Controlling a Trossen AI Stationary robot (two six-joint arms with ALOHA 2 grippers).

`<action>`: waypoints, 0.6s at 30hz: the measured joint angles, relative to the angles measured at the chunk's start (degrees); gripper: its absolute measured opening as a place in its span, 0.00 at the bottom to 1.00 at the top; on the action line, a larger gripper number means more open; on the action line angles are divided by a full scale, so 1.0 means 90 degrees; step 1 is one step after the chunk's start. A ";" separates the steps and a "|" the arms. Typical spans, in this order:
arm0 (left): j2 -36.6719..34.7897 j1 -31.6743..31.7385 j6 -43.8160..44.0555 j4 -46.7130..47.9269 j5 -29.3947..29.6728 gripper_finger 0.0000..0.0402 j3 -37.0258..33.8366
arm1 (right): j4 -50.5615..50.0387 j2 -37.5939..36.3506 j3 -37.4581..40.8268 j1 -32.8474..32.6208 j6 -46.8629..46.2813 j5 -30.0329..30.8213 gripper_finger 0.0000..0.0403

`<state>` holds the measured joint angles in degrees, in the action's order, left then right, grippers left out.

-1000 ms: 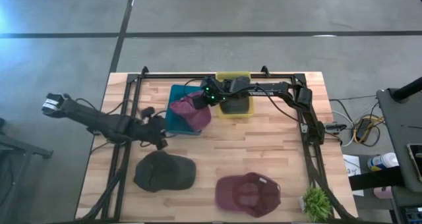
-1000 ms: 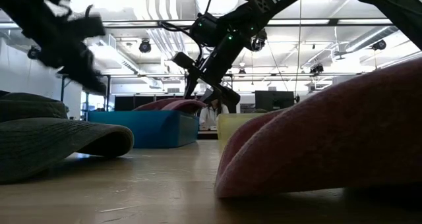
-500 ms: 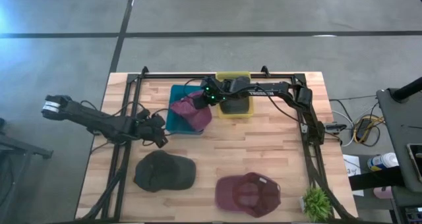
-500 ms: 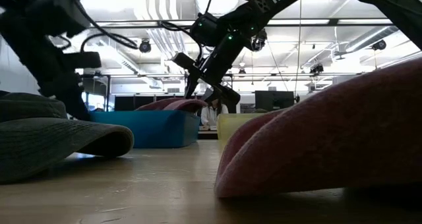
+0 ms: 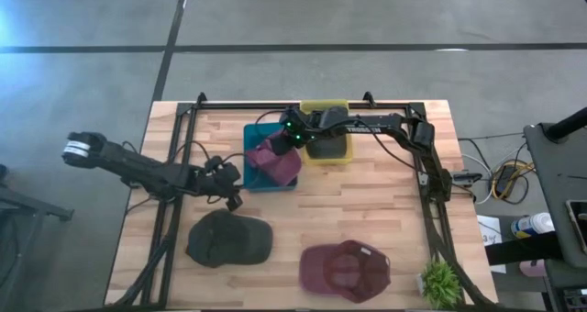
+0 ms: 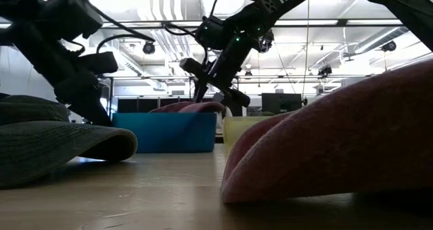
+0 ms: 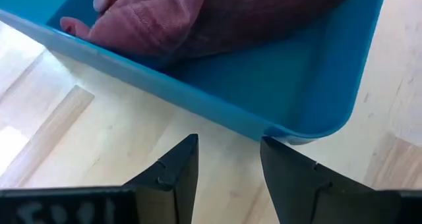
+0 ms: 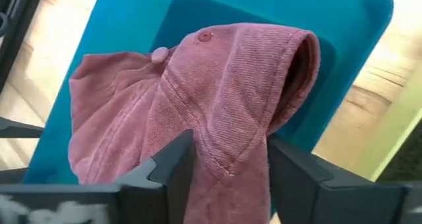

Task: Pick & Place hat
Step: Put the red cap into the blue bin

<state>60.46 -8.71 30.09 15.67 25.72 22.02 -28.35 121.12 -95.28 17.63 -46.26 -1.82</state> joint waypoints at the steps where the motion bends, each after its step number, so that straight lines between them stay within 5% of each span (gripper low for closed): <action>1: 0.0019 0.0000 0.0002 -0.0065 -0.0048 0.39 0.0000 | -0.0001 0.0000 -0.0029 0.0000 0.0037 -0.0029 0.45; 11: 0.0108 0.0000 0.0012 -0.1189 -0.0163 0.39 0.0000 | -0.0562 0.0000 -0.0552 0.0006 0.1771 -0.0400 0.75; 18: 0.0108 0.0000 0.0039 -0.1183 -0.0162 0.39 0.0000 | -0.2209 0.0002 -0.1141 0.0080 0.2498 0.0401 0.81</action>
<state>61.43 -8.71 30.44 5.03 24.26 22.02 -48.23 121.14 -105.55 18.35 -23.78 1.79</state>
